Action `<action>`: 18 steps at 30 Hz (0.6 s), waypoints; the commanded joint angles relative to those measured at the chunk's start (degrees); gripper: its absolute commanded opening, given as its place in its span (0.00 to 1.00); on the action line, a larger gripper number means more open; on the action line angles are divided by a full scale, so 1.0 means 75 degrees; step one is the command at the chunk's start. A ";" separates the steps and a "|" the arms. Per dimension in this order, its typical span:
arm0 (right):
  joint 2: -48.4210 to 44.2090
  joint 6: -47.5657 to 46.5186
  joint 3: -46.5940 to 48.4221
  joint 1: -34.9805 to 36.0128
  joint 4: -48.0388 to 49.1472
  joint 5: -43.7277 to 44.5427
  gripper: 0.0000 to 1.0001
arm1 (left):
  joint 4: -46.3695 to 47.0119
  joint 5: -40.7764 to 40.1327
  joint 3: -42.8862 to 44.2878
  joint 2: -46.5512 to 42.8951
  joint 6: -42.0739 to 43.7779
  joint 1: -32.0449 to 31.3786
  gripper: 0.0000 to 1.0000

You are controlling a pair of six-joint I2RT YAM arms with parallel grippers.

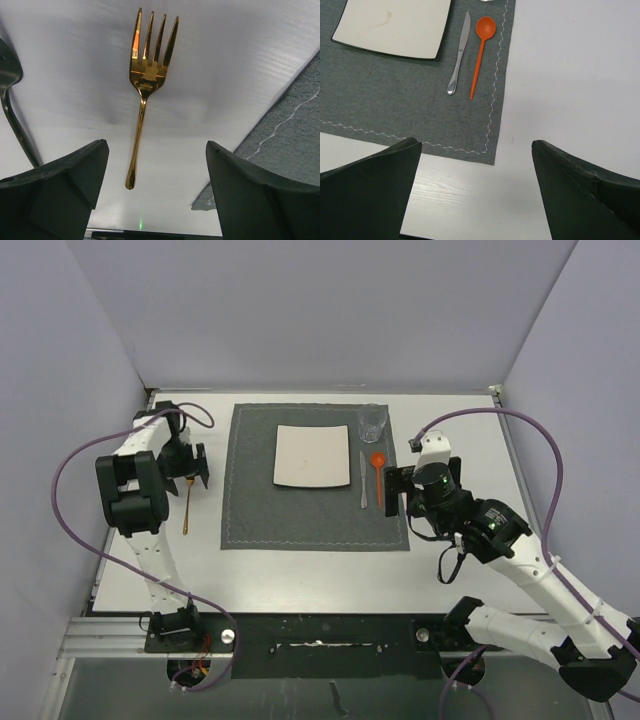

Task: Set the dinner table for one person
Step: Pick up the fork at the center of the board.

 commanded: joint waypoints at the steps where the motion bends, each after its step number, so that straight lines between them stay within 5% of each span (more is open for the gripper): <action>1: 0.0021 -0.0012 -0.0024 0.0053 0.0493 0.0177 0.98 | 0.0067 -0.0255 0.0515 0.0337 0.0137 0.0010 0.77; 18: -0.0211 0.0082 -0.0092 0.0065 0.0504 0.0349 0.98 | 0.0136 -0.0694 0.0212 0.0622 0.0073 -0.0242 0.68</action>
